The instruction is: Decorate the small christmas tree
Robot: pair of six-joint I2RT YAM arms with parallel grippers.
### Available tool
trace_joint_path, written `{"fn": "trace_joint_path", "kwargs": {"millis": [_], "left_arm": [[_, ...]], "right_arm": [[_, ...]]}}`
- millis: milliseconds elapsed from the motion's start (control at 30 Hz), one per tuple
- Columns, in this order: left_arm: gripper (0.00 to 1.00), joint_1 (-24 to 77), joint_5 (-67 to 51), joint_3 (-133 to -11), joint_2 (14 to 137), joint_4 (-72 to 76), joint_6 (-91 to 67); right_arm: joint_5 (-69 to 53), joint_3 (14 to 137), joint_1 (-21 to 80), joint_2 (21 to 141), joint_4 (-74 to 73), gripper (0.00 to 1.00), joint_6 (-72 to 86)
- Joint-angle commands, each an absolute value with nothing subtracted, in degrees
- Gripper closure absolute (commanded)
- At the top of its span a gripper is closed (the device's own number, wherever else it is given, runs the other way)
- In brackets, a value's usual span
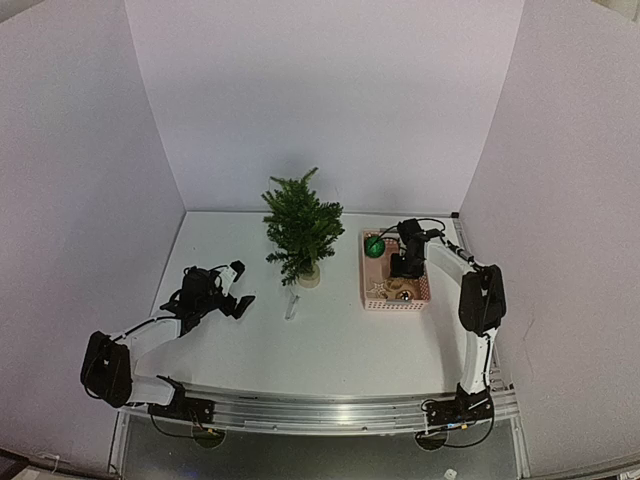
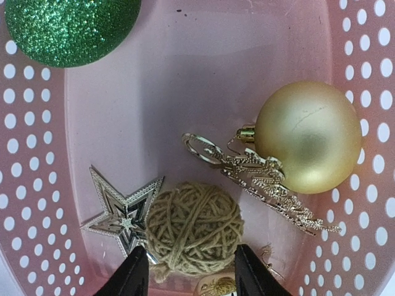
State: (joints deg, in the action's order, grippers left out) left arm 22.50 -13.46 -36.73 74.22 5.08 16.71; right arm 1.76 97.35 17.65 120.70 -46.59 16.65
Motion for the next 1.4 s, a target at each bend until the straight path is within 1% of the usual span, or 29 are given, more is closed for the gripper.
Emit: {"fn": "trace_joint_path", "kwargs": {"millis": [0,200,333,433,500,833,1033,1167,1367], "left_arm": [[0.01,22.2,-14.4,-38.7,73.3,6.8,17.5],[0.01,22.2,-14.2,-38.6,73.2,6.4,17.8],[0.01,22.1,-14.6,-38.3,73.3,7.0,17.8],[0.01,22.1,-14.9,-38.2,73.5,7.3,17.7],[0.01,22.2,-15.0,-38.2,73.4,7.3,17.7],[0.0,22.1,-15.0,-38.1,73.2,6.9,17.7],[0.0,22.1,-14.9,-38.1,72.9,6.6,17.7],[0.01,22.1,-15.2,-38.1,73.2,6.8,17.8],[0.01,22.2,-15.2,-38.3,73.1,7.0,18.3]], "right_arm": [[1.1,100.1,17.3,122.0,-47.2,0.48,18.1],[-2.2,102.3,16.6,119.9,-48.1,0.4,18.2],[-0.1,105.5,15.7,121.2,-53.0,0.36,21.4],[0.0,105.1,15.9,122.3,-54.0,0.3,24.3],[0.0,104.2,15.9,122.9,-54.2,0.28,25.4],[-2.6,103.2,15.9,126.2,-54.4,0.29,28.6],[-2.0,102.4,15.9,127.4,-54.5,0.29,30.1],[-3.1,103.2,15.9,128.2,-54.5,0.36,29.9],[-4.1,104.1,15.9,129.0,-54.5,0.38,30.3]]}}
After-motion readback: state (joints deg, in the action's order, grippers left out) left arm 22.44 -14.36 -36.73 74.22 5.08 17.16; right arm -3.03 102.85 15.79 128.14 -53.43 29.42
